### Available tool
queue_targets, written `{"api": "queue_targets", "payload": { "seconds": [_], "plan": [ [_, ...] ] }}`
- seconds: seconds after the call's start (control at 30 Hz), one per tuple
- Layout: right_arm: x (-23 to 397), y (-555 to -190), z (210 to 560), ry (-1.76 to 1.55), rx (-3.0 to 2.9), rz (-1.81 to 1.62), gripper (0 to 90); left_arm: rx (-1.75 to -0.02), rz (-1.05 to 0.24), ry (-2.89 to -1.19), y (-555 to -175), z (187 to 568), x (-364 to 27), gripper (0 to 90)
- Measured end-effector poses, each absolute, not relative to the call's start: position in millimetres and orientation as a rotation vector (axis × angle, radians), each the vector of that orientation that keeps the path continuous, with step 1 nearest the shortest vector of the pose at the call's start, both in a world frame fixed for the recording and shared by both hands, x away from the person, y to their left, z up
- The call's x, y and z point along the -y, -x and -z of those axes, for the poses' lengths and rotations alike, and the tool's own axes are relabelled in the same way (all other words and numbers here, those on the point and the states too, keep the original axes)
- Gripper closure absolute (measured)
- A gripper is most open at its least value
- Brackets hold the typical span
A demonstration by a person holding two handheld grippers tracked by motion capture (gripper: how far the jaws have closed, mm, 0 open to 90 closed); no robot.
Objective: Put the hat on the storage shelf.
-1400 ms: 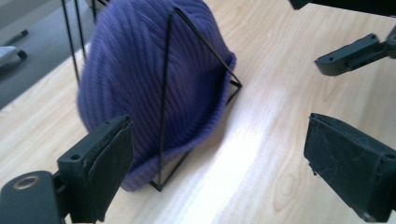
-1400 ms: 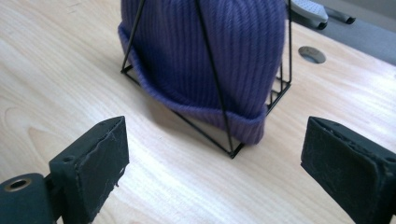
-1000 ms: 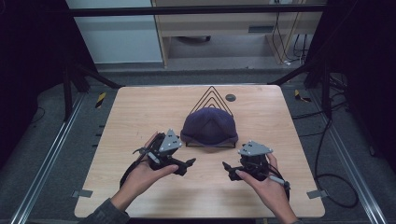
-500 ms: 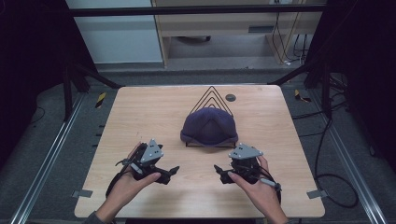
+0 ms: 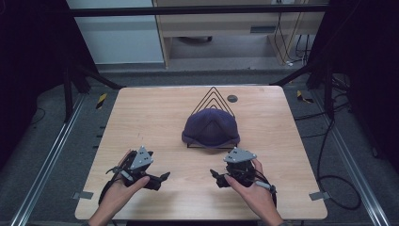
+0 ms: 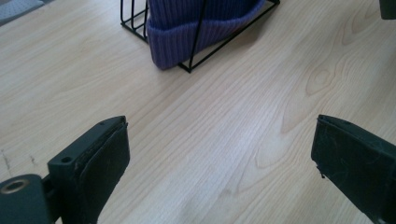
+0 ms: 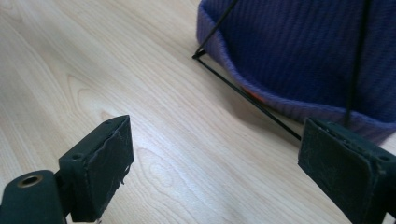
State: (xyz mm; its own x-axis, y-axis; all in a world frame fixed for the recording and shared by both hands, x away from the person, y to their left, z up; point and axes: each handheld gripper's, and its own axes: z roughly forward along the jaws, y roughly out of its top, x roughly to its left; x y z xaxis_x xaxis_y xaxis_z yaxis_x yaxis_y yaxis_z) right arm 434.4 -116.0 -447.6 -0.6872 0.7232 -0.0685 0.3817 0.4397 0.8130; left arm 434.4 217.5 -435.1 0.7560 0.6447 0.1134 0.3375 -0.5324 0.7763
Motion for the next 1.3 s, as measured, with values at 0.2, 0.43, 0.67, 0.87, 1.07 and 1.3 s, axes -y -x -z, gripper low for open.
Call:
{"api": "queue_targets", "payload": {
  "seconds": [0.2,0.43,0.67,0.87,1.07,1.3],
  "plan": [
    [107,-436,452,-0.912,-2.313,-1.140,10.9,-0.757,-0.502,-2.178,-434,444,-229,3.9],
    [98,-438,455,-0.891,-2.334,-1.143,11.0,-0.793,-0.507,-2.188,-432,452,-242,3.9],
    [87,-442,456,-0.879,-2.351,-1.160,11.2,-0.831,-0.523,-2.194,-435,457,-255,4.0],
    [75,-448,458,-0.895,-2.361,-1.155,13.3,-0.882,-0.531,-2.189,-440,464,-268,4.0],
    [64,-459,464,-0.932,-2.381,-1.159,13.7,-0.932,-0.537,-2.190,-446,473,-282,4.2],
    [53,-469,471,-0.954,-2.400,-1.143,14.1,-0.993,-0.550,-2.185,-452,486,-298,4.0]
  ]
}}
